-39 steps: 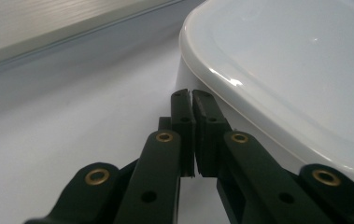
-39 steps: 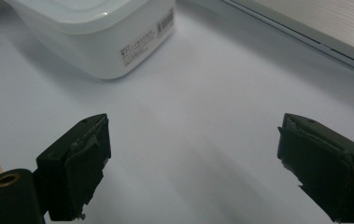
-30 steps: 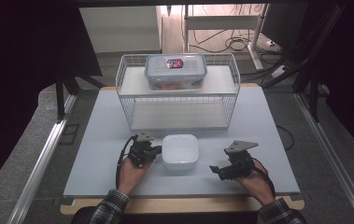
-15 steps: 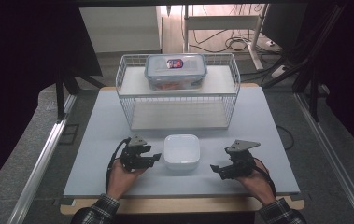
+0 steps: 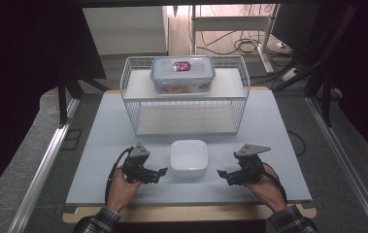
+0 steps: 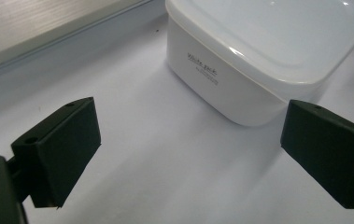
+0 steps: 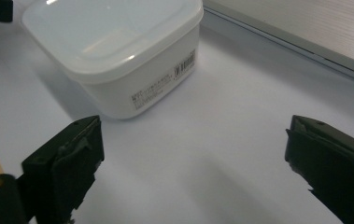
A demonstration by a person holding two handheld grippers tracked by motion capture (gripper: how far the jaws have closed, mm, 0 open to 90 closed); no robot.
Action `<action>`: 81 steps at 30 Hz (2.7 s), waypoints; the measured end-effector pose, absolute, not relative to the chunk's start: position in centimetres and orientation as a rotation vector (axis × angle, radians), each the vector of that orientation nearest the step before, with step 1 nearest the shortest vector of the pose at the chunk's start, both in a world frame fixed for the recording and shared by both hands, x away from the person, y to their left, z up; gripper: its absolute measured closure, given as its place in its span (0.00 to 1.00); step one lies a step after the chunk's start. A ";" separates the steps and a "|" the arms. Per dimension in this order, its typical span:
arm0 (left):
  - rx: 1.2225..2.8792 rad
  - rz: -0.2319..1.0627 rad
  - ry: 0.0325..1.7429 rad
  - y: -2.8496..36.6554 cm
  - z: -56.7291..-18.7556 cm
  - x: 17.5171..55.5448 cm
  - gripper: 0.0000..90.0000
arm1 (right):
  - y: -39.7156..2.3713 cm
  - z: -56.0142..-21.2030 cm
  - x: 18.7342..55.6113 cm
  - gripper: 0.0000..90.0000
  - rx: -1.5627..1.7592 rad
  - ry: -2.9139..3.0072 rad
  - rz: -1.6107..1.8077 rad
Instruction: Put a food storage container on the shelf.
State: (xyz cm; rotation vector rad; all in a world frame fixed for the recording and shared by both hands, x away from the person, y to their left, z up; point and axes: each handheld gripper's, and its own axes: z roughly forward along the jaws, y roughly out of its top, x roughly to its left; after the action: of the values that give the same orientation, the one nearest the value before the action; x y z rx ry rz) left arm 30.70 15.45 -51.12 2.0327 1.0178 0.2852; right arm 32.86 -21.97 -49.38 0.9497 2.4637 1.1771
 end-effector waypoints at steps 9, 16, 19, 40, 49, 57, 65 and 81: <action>2.051 0.262 0.985 14.8 -49.6 30.7 0.09 | -21.3 -48.1 33.3 0.06 1.011 2.478 1.208; 2.064 0.278 0.937 14.0 -48.4 31.2 0.19 | -19.9 -46.9 33.9 0.23 0.958 2.504 1.195; 2.049 0.274 0.919 13.6 -47.8 31.7 0.21 | -18.9 -46.5 34.3 0.24 0.930 2.517 1.203; 2.024 0.055 0.949 12.1 -50.2 34.9 0.20 | -15.2 -48.0 37.0 0.24 0.966 2.636 1.189; 2.003 -0.090 0.961 12.4 -50.6 34.5 0.24 | -15.8 -48.9 37.3 0.28 1.121 2.723 1.267; 1.950 -0.087 1.004 13.7 -49.8 33.5 0.62 | -17.1 -47.6 36.6 0.63 1.209 2.690 1.258; 1.885 -0.070 1.038 14.3 -49.3 33.1 0.80 | -17.9 -47.0 36.1 0.82 1.274 2.640 1.329; 1.863 0.031 1.037 14.5 -47.4 32.7 0.88 | -17.8 -45.6 35.4 0.88 1.139 2.541 1.391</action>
State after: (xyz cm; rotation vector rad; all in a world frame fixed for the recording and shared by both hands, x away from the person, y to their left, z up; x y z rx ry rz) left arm 32.71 14.52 -47.45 1.8631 1.0370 0.0314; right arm 35.38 -17.80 -45.59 1.1389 2.5410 1.3907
